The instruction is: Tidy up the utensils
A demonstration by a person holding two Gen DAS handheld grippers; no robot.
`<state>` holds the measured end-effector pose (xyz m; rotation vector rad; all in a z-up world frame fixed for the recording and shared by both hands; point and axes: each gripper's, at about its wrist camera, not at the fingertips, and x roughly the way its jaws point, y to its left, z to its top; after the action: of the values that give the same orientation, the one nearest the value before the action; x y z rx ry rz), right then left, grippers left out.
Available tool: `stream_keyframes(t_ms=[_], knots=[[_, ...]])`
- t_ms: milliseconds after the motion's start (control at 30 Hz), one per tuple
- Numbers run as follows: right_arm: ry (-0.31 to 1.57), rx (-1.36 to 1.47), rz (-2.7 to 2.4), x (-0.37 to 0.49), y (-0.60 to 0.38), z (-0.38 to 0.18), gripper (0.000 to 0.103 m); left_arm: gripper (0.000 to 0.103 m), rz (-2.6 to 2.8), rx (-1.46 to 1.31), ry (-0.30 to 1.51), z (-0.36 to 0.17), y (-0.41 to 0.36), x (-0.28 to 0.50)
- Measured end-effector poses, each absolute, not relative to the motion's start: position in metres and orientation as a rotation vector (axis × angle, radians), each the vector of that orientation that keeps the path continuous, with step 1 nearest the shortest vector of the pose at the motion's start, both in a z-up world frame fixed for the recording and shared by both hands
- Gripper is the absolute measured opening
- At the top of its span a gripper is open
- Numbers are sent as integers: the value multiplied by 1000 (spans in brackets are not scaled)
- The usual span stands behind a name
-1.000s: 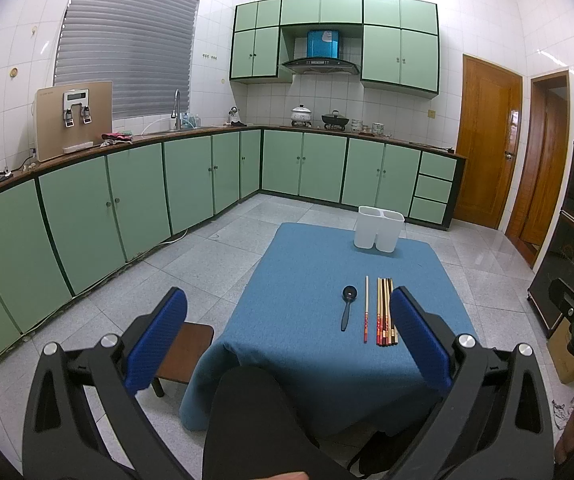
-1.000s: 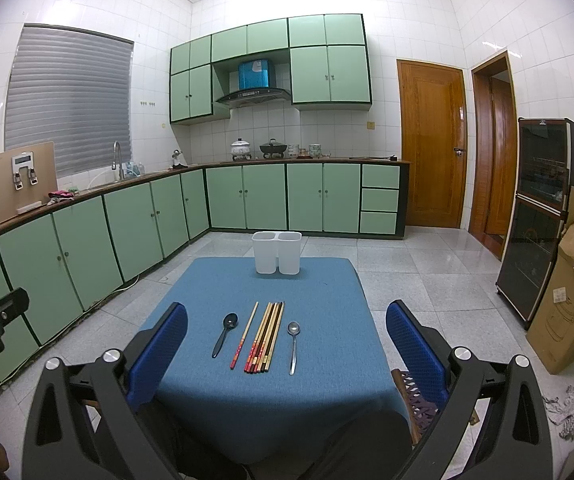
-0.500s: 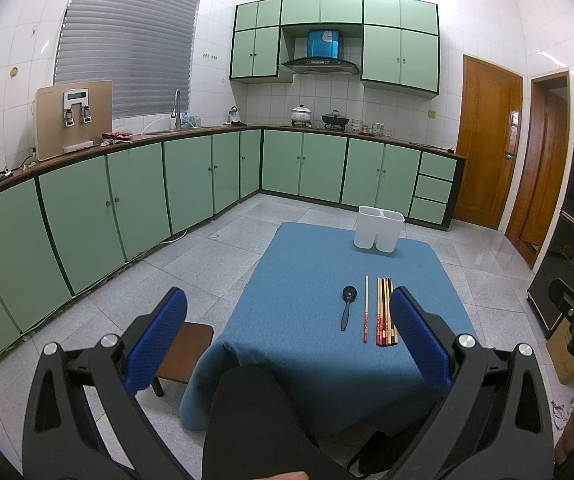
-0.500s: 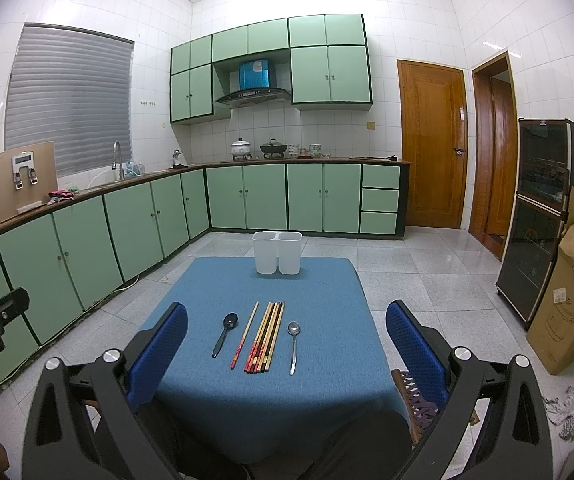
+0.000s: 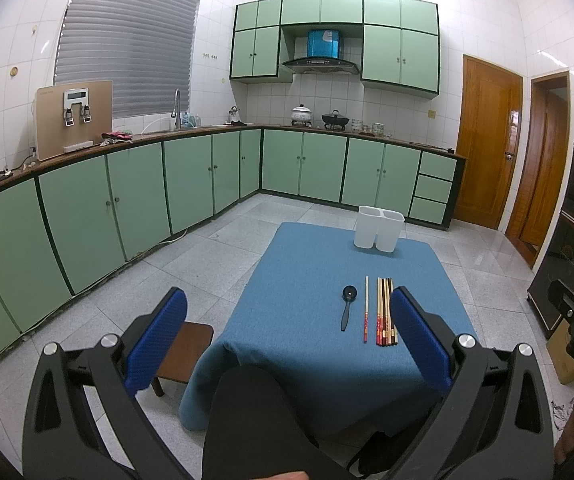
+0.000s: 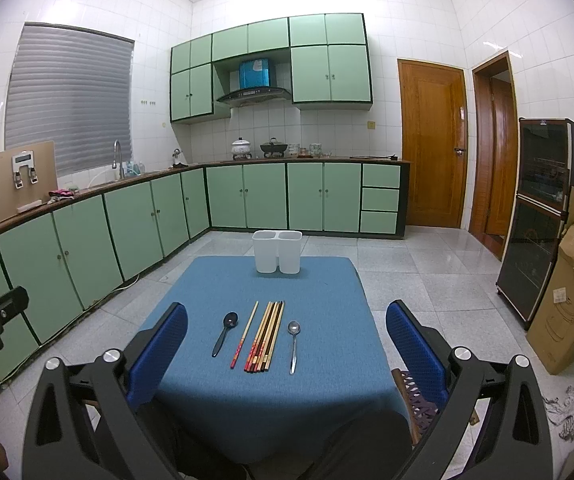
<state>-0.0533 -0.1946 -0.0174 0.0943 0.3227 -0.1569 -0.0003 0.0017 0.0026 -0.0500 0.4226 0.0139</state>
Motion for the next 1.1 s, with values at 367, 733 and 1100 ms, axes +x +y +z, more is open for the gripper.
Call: stream_keyframes(t_ms=[367,733,1100], knots=[[322,94,-157,-47,-194,-20,97,98,14,-50,422,3,2,-1],[345,92,-170,-36,-199,-38,97,98,-9,-33,437,-16,1,17],[497,120,-150,41,-221,-113,97,98,-165,27,635,-103,-25,127]])
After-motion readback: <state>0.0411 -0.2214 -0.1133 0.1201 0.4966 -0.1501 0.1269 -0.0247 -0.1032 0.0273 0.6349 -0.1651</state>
